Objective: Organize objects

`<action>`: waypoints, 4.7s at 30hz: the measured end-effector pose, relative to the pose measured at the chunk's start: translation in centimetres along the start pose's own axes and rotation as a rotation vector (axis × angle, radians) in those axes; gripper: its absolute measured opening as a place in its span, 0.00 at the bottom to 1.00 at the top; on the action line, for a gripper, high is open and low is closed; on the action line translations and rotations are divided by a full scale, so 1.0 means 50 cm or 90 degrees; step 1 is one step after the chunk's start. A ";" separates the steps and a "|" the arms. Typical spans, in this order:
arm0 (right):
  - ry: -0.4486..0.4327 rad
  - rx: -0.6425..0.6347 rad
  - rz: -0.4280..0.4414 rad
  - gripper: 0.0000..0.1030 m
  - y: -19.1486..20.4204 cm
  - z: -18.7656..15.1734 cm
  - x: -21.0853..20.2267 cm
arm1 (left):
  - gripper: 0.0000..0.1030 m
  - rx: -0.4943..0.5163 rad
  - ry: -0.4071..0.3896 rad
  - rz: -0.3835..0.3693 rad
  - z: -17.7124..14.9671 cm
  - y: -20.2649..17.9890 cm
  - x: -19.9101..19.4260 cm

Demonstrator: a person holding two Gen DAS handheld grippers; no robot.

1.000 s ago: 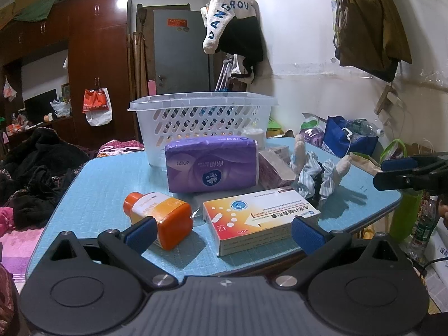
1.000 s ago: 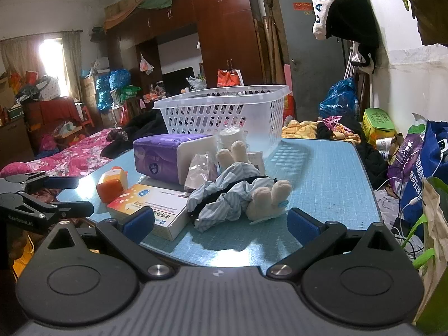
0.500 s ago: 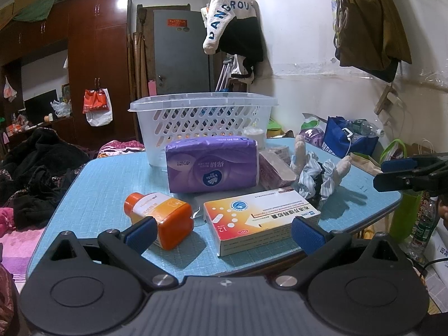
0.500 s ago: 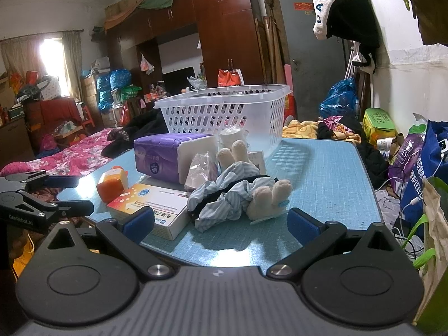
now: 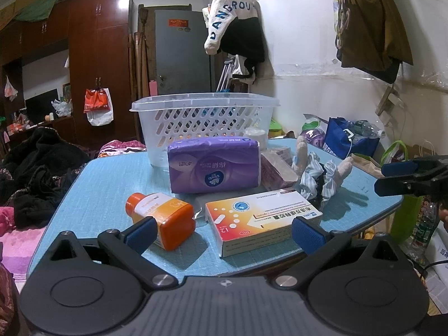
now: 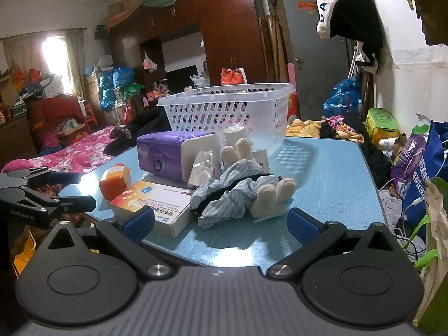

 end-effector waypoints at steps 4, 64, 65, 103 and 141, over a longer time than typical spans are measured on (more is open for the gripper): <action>0.001 0.001 0.000 1.00 0.000 0.000 0.000 | 1.00 0.000 0.000 0.000 0.000 0.000 0.000; -0.103 -0.020 0.058 1.00 0.009 0.001 0.002 | 1.00 0.004 -0.186 0.073 0.023 0.077 -0.050; -0.101 -0.038 0.058 1.00 0.018 -0.005 0.006 | 1.00 -0.001 -0.178 0.040 0.016 0.076 -0.044; -0.082 -0.155 0.160 0.49 0.066 -0.093 0.092 | 0.54 0.061 -0.107 -0.204 -0.091 0.025 0.085; -0.190 -0.226 0.092 0.47 0.069 0.258 0.178 | 0.43 0.134 -0.264 -0.135 0.294 0.088 0.132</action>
Point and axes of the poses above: each gripper's, at about its wrist camera, not at the fingertips, and x roughly the way its jaws point, y to its left, z to its top, the point moved 5 cm from there along x, roughly the way its jaws point, and after that the axes turned 6 degrees about x, right-handed, at the moved point
